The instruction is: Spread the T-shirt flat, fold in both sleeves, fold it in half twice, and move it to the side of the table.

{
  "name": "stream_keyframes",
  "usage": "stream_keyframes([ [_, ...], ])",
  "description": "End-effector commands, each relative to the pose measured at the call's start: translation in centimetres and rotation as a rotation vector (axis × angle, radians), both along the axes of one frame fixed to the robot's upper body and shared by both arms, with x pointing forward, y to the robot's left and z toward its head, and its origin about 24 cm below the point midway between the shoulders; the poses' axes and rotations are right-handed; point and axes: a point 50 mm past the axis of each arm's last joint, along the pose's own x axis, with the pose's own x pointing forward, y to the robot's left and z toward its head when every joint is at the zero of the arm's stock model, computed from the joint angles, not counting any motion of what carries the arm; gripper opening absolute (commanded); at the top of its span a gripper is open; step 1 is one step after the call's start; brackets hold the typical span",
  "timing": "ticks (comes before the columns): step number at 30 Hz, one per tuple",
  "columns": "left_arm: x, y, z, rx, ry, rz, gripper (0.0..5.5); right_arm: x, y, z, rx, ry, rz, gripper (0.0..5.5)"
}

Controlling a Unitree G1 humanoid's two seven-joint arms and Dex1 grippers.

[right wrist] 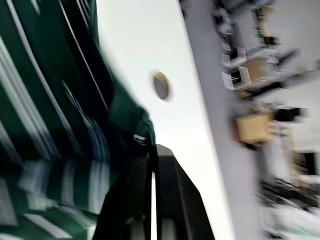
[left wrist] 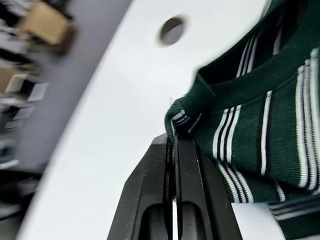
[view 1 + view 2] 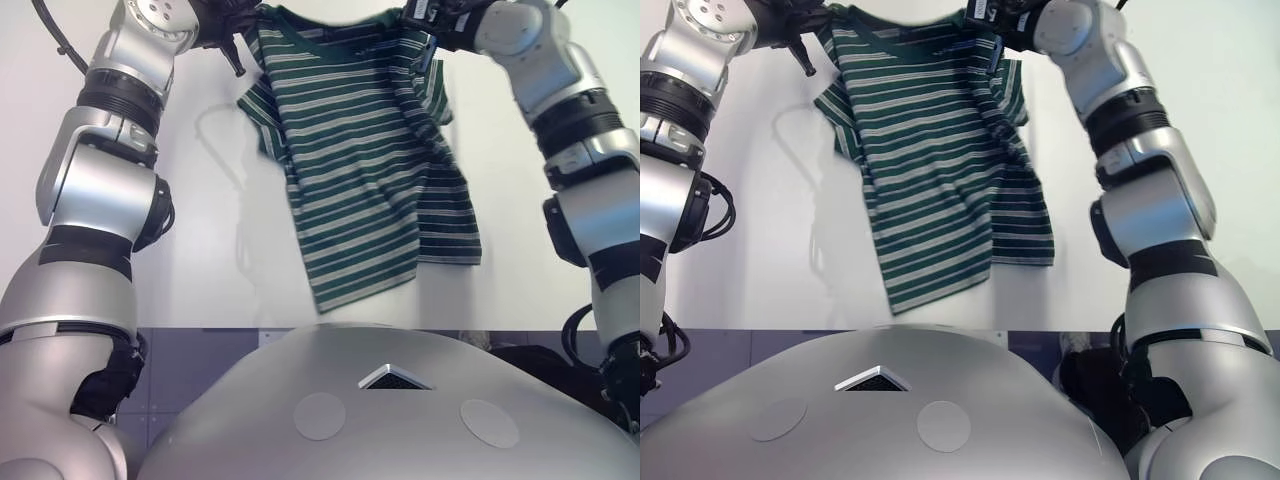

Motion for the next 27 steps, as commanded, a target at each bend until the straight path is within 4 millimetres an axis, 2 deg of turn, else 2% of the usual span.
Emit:
stream_keyframes([
  [1,1.4,-2.2,2.2,0.241,-0.339,-0.032,0.0,2.0,2.3,2.6,-0.088,-0.31,-0.093,0.02],
  [3,1.3,-2.6,1.6,0.275,-0.356,-0.044,0.0,1.9,2.4,2.1,-0.101,-0.31,-0.128,0.02],
  [4,1.2,-2.7,1.2,0.294,-0.352,-0.05,0.0,1.9,2.5,1.7,-0.111,-0.301,-0.14,0.26],
  [6,1.1,-2.8,0.8,0.345,-0.356,-0.067,0.46,1.8,2.6,1.5,-0.119,-0.308,-0.156,0.67],
  [8,1.3,-2.3,1.3,0.43,-0.407,-0.061,0.72,1.9,2.5,1.7,-0.135,-0.364,-0.173,0.95],
  [11,1.6,-1.0,2.0,0.535,-0.45,-0.014,1.24,2.1,1.7,2.3,-0.172,-0.456,-0.206,1.53],
  [13,1.7,-0.2,2.5,0.535,-0.469,0.028,1.66,2.1,1.3,2.4,-0.144,-0.477,-0.215,1.98],
  [15,1.4,0.2,2.2,0.419,-0.422,0.046,1.66,1.8,0.6,1.6,-0.029,-0.396,-0.23,1.98],
  [16,1.1,0.7,1.3,0.345,-0.362,0.058,1.66,1.5,-0.3,0.8,0.039,-0.346,-0.251,1.98],
  [19,-1.2,3.6,-3.2,0.064,-0.149,0.214,1.66,0.1,-3.9,-2.0,0.241,-0.229,-0.371,1.98],
  [21,-2.1,4.4,-5.1,-0.167,-0.056,0.36,1.66,-0.8,-5.3,-3.6,0.347,-0.179,-0.438,1.98],
  [22,-2.4,4.4,-5.8,-0.264,-0.029,0.422,1.66,-1.4,-5.5,-4.6,0.396,-0.138,-0.469,1.98],
  [24,-2.6,4.1,-6.5,-0.351,-0.017,0.499,1.66,-2.2,-5.5,-6.1,0.46,-0.081,-0.504,1.98],
  [27,-2.4,3.6,-6.4,-0.383,-0.063,0.574,1.66,-2.4,-4.6,-6.9,0.556,-0.041,-0.538,1.98],
])
